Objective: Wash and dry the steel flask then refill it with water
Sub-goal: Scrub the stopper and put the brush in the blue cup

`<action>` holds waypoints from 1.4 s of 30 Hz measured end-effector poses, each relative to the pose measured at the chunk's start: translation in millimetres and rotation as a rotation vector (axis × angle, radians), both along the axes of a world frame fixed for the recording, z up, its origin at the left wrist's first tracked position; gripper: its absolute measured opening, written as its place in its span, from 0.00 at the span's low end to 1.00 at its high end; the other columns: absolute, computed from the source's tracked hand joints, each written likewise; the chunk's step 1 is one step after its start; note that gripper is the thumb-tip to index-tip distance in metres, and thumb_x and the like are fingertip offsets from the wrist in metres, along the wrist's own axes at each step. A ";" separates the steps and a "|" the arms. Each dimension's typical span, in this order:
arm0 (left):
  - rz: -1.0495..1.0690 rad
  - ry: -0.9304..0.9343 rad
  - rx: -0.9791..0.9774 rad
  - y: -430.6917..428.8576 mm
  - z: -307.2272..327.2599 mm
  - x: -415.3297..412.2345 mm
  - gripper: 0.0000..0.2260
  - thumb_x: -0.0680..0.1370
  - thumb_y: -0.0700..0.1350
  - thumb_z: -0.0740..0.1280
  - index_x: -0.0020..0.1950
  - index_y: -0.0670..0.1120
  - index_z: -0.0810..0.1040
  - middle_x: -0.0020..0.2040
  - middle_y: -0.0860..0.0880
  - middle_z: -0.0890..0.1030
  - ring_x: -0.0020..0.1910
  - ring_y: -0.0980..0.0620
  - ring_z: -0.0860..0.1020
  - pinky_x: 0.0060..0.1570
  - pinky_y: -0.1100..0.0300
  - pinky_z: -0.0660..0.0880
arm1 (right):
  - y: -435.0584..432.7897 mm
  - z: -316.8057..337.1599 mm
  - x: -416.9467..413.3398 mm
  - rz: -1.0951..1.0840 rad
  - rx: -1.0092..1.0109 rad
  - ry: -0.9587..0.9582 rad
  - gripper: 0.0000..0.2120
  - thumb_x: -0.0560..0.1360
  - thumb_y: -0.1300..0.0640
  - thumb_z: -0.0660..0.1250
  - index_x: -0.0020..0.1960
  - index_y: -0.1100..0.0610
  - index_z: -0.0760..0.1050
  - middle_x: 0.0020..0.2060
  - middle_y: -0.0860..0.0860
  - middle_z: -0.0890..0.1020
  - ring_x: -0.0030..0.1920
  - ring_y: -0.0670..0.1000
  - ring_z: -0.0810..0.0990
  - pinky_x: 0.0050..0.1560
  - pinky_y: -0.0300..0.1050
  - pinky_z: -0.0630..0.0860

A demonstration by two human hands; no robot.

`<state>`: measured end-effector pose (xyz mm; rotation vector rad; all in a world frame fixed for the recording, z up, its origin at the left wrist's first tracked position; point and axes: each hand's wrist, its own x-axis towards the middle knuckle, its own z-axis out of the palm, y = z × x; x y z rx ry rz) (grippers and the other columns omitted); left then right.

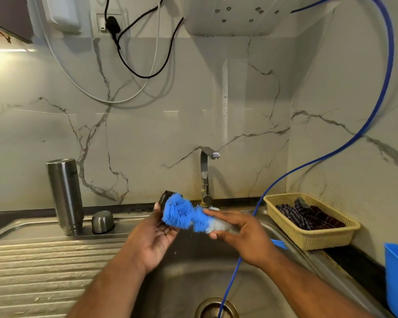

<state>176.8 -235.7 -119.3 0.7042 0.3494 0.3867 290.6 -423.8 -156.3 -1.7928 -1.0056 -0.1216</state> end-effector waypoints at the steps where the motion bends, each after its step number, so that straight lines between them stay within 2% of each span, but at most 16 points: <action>1: 0.006 -0.004 -0.005 2.6 -0.1 -1.5 0.10 0.84 0.42 0.61 0.59 0.36 0.77 0.50 0.35 0.85 0.47 0.43 0.86 0.45 0.52 0.82 | -0.5 -0.1 -1.3 0.006 -0.001 0.009 0.28 0.73 0.56 0.78 0.61 0.27 0.77 0.59 0.33 0.80 0.59 0.35 0.77 0.56 0.30 0.74; 6: -0.040 0.061 0.104 -11.4 -4.2 2.9 0.10 0.84 0.38 0.58 0.60 0.37 0.77 0.53 0.35 0.83 0.50 0.44 0.82 0.45 0.53 0.78 | 10.3 2.4 -10.7 0.026 0.045 -0.015 0.27 0.73 0.57 0.78 0.64 0.31 0.78 0.58 0.39 0.82 0.58 0.39 0.79 0.58 0.34 0.76; 11: 0.077 0.003 0.122 3.7 1.3 -2.6 0.10 0.82 0.43 0.65 0.57 0.37 0.79 0.49 0.37 0.86 0.53 0.44 0.83 0.49 0.53 0.79 | 4.2 2.1 -9.2 -0.030 0.000 -0.010 0.27 0.75 0.54 0.76 0.63 0.25 0.74 0.60 0.34 0.80 0.61 0.36 0.76 0.62 0.38 0.77; 13: 0.071 0.010 0.235 -0.6 -3.0 0.8 0.08 0.81 0.39 0.66 0.58 0.37 0.80 0.51 0.38 0.85 0.50 0.46 0.83 0.48 0.53 0.79 | 8.5 6.4 -14.7 -0.082 0.029 -0.039 0.26 0.76 0.50 0.74 0.63 0.23 0.72 0.57 0.36 0.80 0.57 0.36 0.78 0.56 0.34 0.77; 16: 0.103 -0.053 0.433 -7.5 -6.0 4.5 0.07 0.78 0.38 0.70 0.55 0.40 0.83 0.48 0.43 0.85 0.47 0.50 0.79 0.55 0.53 0.78 | 11.0 13.7 -17.7 -0.146 0.109 -0.044 0.22 0.78 0.46 0.72 0.66 0.24 0.72 0.58 0.33 0.80 0.56 0.31 0.77 0.50 0.25 0.73; 18: 0.198 -0.060 0.557 -2.5 -4.0 3.3 0.11 0.75 0.42 0.72 0.57 0.44 0.83 0.47 0.48 0.85 0.48 0.51 0.79 0.62 0.52 0.76 | 5.0 14.0 -15.0 -0.175 0.092 -0.047 0.22 0.78 0.43 0.70 0.66 0.23 0.70 0.61 0.33 0.79 0.57 0.31 0.77 0.55 0.29 0.75; 20: 0.279 -0.033 0.676 6.9 -2.9 1.0 0.13 0.76 0.45 0.72 0.60 0.46 0.82 0.48 0.49 0.85 0.49 0.52 0.80 0.64 0.51 0.76 | -0.8 13.7 -13.5 -0.171 0.030 -0.071 0.22 0.78 0.41 0.69 0.66 0.21 0.68 0.61 0.37 0.81 0.58 0.36 0.78 0.59 0.40 0.79; 21: 0.304 -0.015 0.751 10.3 -3.5 0.2 0.13 0.78 0.46 0.70 0.62 0.47 0.81 0.49 0.49 0.85 0.50 0.53 0.81 0.63 0.51 0.77 | -1.6 14.2 -13.6 -0.172 0.002 -0.090 0.22 0.78 0.41 0.69 0.66 0.21 0.67 0.60 0.38 0.81 0.58 0.37 0.78 0.59 0.42 0.79; 24: 0.299 0.032 1.015 9.5 -7.6 0.9 0.13 0.83 0.50 0.64 0.67 0.51 0.78 0.56 0.51 0.83 0.54 0.52 0.81 0.55 0.58 0.76 | 2.7 17.5 -14.3 -0.191 0.015 -0.099 0.21 0.78 0.42 0.69 0.67 0.23 0.69 0.60 0.36 0.82 0.57 0.34 0.78 0.59 0.38 0.77; 27: 0.341 0.034 1.175 11.6 -7.7 1.2 0.10 0.85 0.50 0.59 0.63 0.56 0.78 0.53 0.51 0.81 0.51 0.52 0.79 0.47 0.62 0.71 | 2.3 16.4 -14.9 -0.185 -0.004 -0.115 0.22 0.78 0.40 0.68 0.68 0.23 0.67 0.60 0.36 0.81 0.56 0.34 0.78 0.58 0.39 0.78; 29: 0.367 0.046 1.265 18.8 -6.4 -1.4 0.10 0.86 0.49 0.57 0.60 0.57 0.78 0.50 0.53 0.81 0.49 0.54 0.77 0.46 0.62 0.71 | -1.1 16.3 -14.8 -0.162 -0.044 -0.168 0.22 0.78 0.40 0.67 0.67 0.20 0.65 0.58 0.36 0.81 0.55 0.36 0.78 0.55 0.39 0.79; 32: 0.370 0.070 1.414 24.8 -7.5 -4.8 0.10 0.86 0.48 0.56 0.59 0.57 0.77 0.50 0.57 0.80 0.51 0.60 0.76 0.47 0.68 0.69 | -2.2 17.0 -12.4 -0.203 -0.107 -0.216 0.23 0.78 0.37 0.66 0.67 0.18 0.61 0.57 0.36 0.80 0.53 0.38 0.78 0.53 0.41 0.79; 34: 0.358 0.085 1.502 27.5 -8.8 -4.3 0.10 0.86 0.49 0.55 0.61 0.58 0.75 0.51 0.58 0.80 0.52 0.63 0.76 0.46 0.70 0.68 | -1.6 16.0 -11.6 -0.223 -0.147 -0.308 0.24 0.78 0.36 0.64 0.68 0.18 0.59 0.49 0.38 0.79 0.48 0.39 0.76 0.47 0.38 0.76; 37: 0.355 0.077 1.544 32.9 -11.1 -2.9 0.10 0.86 0.47 0.55 0.60 0.57 0.73 0.50 0.58 0.80 0.51 0.62 0.77 0.47 0.71 0.70 | -4.9 17.3 -11.8 -0.277 -0.206 -0.389 0.22 0.79 0.36 0.63 0.68 0.18 0.59 0.44 0.40 0.75 0.44 0.40 0.74 0.40 0.35 0.70; 40: 0.363 0.082 1.542 35.7 -10.6 -2.4 0.12 0.86 0.42 0.55 0.62 0.57 0.73 0.49 0.56 0.80 0.48 0.56 0.80 0.49 0.61 0.75 | -6.1 16.3 -10.3 -0.335 -0.262 -0.514 0.22 0.79 0.35 0.61 0.65 0.14 0.56 0.46 0.40 0.74 0.46 0.41 0.73 0.39 0.36 0.73; 42: 0.348 0.073 1.554 36.1 -9.5 -2.8 0.12 0.86 0.43 0.55 0.62 0.57 0.72 0.50 0.57 0.80 0.50 0.60 0.78 0.47 0.69 0.72 | -6.3 17.3 -10.1 -0.336 -0.201 -0.543 0.22 0.78 0.35 0.61 0.66 0.15 0.58 0.46 0.39 0.73 0.46 0.42 0.73 0.36 0.34 0.72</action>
